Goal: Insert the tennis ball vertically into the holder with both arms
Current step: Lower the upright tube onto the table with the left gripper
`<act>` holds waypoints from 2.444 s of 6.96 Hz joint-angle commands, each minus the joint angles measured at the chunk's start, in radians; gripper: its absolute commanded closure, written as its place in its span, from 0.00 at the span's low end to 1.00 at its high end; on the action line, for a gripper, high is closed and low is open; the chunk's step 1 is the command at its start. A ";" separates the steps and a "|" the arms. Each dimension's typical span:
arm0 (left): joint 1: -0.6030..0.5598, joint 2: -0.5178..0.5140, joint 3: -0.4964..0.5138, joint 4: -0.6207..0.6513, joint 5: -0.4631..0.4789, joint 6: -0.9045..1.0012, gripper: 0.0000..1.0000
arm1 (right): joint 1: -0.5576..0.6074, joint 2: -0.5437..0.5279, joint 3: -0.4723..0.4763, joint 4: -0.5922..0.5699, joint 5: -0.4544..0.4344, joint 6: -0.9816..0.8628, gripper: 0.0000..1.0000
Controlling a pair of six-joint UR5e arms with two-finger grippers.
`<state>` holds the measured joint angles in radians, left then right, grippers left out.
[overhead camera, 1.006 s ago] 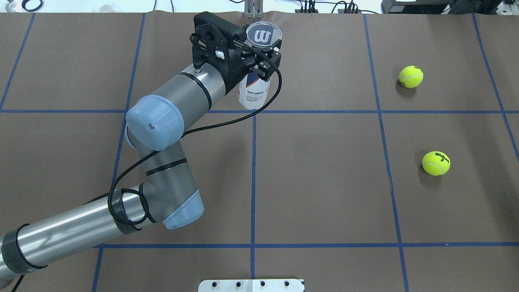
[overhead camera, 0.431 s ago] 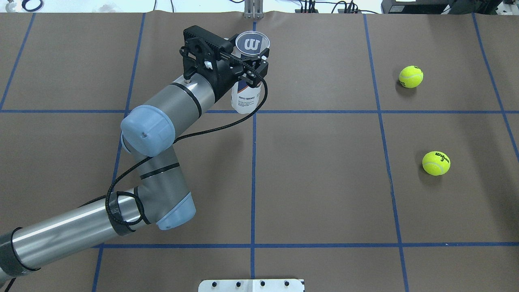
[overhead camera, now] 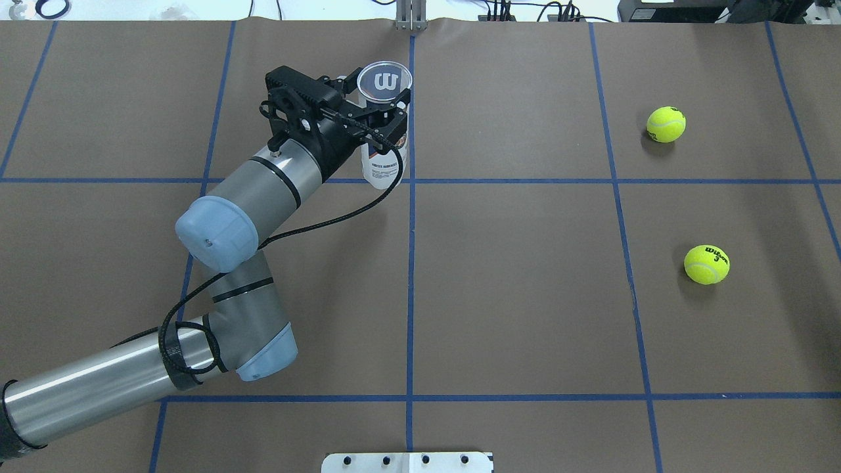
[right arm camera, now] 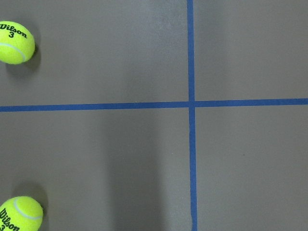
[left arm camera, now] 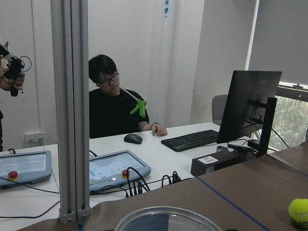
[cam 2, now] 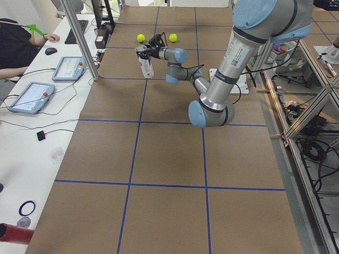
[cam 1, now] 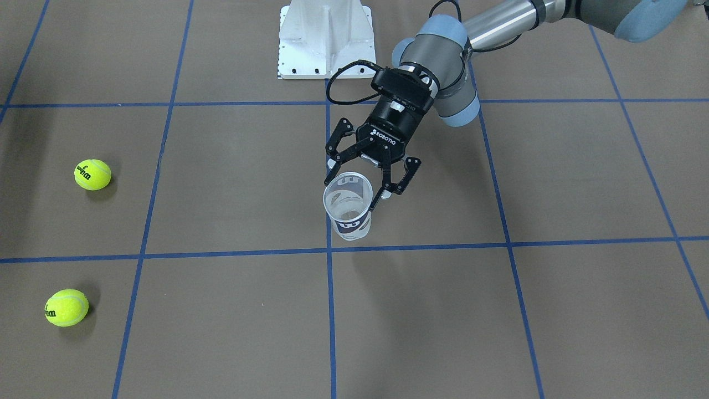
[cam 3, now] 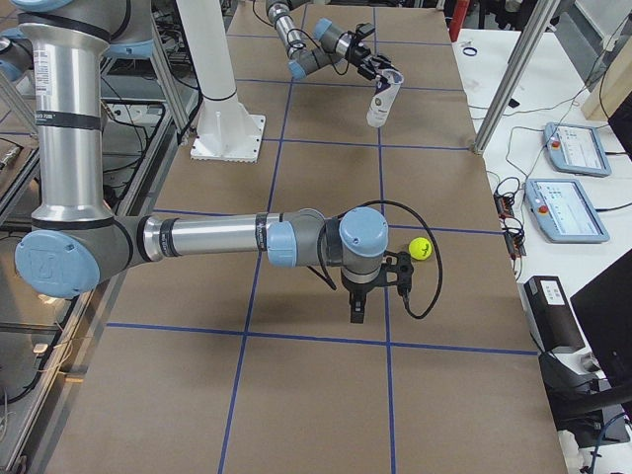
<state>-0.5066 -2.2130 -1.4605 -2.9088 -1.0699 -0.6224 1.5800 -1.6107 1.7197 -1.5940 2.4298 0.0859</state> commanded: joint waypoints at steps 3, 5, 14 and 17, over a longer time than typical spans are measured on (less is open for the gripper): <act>0.082 0.001 0.081 -0.164 0.122 0.007 0.69 | 0.000 0.002 -0.003 0.000 0.000 0.000 0.00; 0.089 0.001 0.092 -0.164 0.125 0.010 0.61 | 0.000 0.000 -0.002 0.000 0.000 0.000 0.00; 0.105 0.002 0.130 -0.207 0.175 0.013 0.50 | 0.000 0.000 -0.005 0.000 0.000 0.000 0.00; 0.117 0.002 0.150 -0.205 0.176 0.013 0.37 | -0.002 0.000 -0.006 0.000 -0.002 0.000 0.00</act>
<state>-0.3955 -2.2105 -1.3208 -3.1138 -0.8951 -0.6090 1.5787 -1.6106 1.7141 -1.5938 2.4295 0.0859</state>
